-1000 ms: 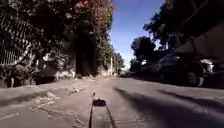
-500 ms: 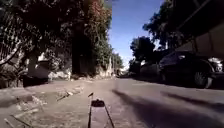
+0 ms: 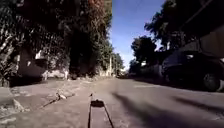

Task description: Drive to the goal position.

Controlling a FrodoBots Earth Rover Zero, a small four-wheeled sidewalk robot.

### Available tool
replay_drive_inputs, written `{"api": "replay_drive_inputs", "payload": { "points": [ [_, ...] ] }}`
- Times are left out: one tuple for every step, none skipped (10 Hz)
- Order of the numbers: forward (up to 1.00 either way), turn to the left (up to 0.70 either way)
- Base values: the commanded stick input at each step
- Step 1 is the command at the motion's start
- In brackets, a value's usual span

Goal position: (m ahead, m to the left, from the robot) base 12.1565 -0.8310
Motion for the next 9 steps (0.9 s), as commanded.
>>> {"api": "replay_drive_inputs", "payload": {
  "points": [
    [1.0,0.0],
    [1.0,-0.07],
    [1.0,-0.16],
    [1.0,-0.24],
    [1.0,-0.28],
    [1.0,-0.17],
    [1.0,-0.1],
    [1.0,-0.02],
    [1.0,0.0]
  ]
}}
